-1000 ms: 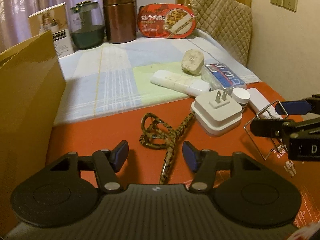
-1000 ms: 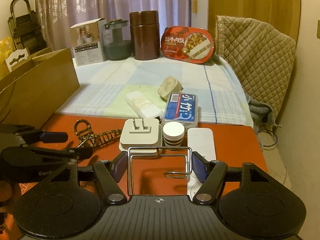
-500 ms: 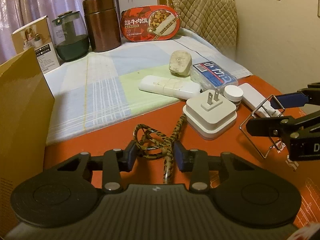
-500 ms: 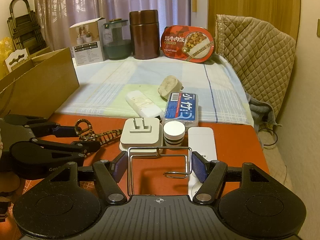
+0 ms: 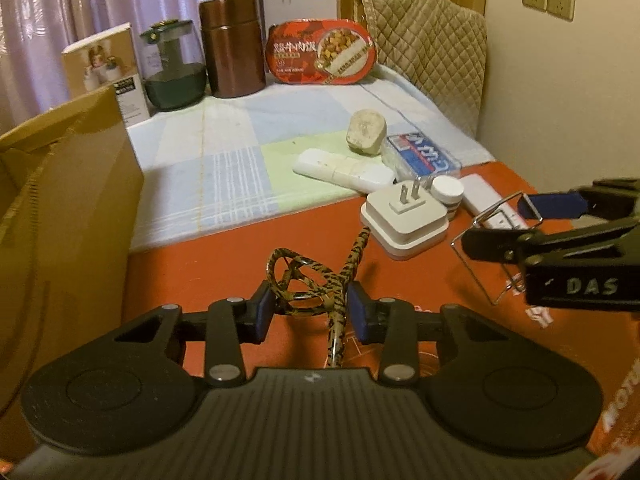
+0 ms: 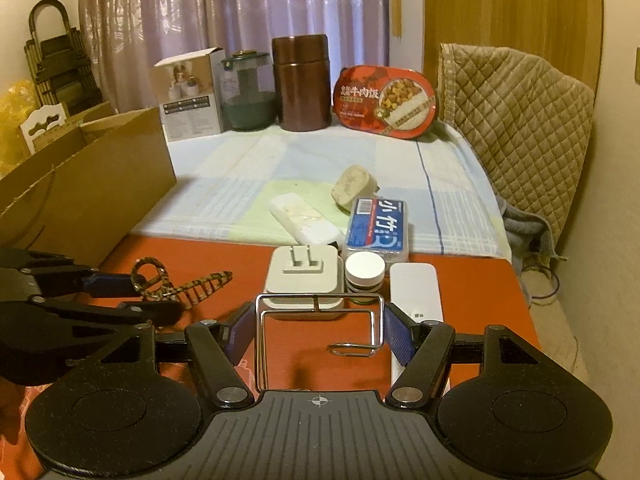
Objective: Organize rigid objects
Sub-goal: 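Lift and carry the rack and clip with both grippers over the box, then open the left gripper to drop the clip while the right releases the rack into the box, then withdraw both grippers from the box back toward the table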
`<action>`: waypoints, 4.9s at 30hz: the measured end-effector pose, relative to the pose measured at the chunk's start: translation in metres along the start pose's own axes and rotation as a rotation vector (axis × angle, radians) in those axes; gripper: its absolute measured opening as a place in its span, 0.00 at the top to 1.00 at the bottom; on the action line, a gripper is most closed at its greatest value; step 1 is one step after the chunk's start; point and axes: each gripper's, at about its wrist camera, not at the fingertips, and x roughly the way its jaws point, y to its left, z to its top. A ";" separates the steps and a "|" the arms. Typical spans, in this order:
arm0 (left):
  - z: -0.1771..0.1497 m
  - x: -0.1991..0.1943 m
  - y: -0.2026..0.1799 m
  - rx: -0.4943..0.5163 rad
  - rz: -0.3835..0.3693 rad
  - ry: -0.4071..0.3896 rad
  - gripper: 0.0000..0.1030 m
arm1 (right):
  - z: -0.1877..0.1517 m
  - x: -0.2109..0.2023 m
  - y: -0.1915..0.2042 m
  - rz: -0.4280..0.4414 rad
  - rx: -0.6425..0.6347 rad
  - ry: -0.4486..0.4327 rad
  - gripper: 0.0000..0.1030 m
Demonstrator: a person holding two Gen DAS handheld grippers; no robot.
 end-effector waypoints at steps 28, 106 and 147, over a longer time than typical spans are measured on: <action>0.024 -0.181 0.173 -0.104 0.242 -0.059 0.67 | 0.086 -0.073 0.180 0.255 -0.061 -0.076 0.37; -0.016 -0.134 0.255 -0.147 0.268 0.020 0.67 | 0.077 0.012 0.272 0.346 -0.138 0.040 0.37; 0.023 -0.236 0.109 -0.173 0.113 -0.215 0.07 | 0.031 -0.157 0.120 0.046 0.087 -0.090 0.14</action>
